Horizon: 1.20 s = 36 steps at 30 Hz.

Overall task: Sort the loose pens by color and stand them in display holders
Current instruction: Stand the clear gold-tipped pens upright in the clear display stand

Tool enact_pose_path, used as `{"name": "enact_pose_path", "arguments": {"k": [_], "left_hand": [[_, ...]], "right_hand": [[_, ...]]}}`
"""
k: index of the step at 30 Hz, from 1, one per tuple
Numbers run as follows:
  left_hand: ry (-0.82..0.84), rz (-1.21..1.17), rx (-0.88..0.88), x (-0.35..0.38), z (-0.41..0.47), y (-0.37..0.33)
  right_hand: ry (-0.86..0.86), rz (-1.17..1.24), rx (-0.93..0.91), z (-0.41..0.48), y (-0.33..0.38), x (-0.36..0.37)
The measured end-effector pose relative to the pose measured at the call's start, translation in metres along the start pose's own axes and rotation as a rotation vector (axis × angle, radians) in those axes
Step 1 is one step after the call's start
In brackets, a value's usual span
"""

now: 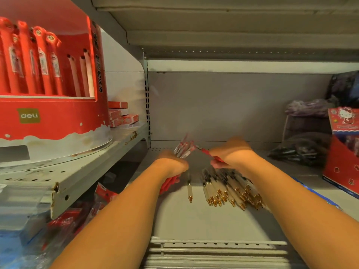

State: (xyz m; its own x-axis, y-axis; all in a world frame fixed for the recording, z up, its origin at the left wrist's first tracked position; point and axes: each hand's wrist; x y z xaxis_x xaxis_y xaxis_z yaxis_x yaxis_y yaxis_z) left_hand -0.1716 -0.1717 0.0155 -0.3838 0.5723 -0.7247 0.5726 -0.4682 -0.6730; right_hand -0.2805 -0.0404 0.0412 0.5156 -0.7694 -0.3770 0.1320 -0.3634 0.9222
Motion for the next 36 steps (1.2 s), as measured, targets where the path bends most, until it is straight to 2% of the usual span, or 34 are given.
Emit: {"name": "enact_pose_path", "arguments": {"k": [4, 7, 13, 16, 20, 27, 31, 36], "left_hand": [[-0.030, -0.319, 0.122, 0.003, -0.012, -0.017], [-0.036, -0.483, 0.232, 0.004, -0.026, -0.028], [0.102, -0.723, 0.585, 0.017, -0.062, -0.052], [0.185, -0.769, 0.724, 0.034, -0.081, -0.069], [0.276, -0.904, 0.767, 0.074, -0.111, -0.096], [0.342, -0.988, 0.853, 0.143, -0.160, -0.151], [0.378, -1.038, 0.886, 0.186, -0.187, -0.188], [0.341, -0.998, 0.830, 0.236, -0.204, -0.231]], "right_hand": [[0.119, 0.693, -0.079, -0.032, -0.012, -0.014], [0.085, 0.889, -0.118, -0.055, -0.021, -0.025], [0.074, 0.941, -0.239, -0.103, -0.040, -0.056], [0.055, 0.984, -0.278, -0.123, -0.054, -0.077], [0.014, 1.005, -0.314, -0.150, -0.068, -0.108], [-0.012, 0.990, -0.489, -0.189, -0.100, -0.185], [-0.003, 0.991, -0.495, -0.200, -0.128, -0.244], [-0.004, 0.923, -0.460, -0.198, -0.169, -0.307]]}}
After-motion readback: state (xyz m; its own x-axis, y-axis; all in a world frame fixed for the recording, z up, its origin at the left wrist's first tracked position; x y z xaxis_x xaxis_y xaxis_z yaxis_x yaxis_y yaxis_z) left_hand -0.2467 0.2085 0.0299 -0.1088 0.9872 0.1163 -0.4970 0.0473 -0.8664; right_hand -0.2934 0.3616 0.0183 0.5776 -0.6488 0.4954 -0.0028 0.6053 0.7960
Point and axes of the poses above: each hand's wrist, its own z-axis towards the middle knuckle, its own x-axis out of the palm, y = z × x, and after that the axes turned 5 degrees about z, right-handed
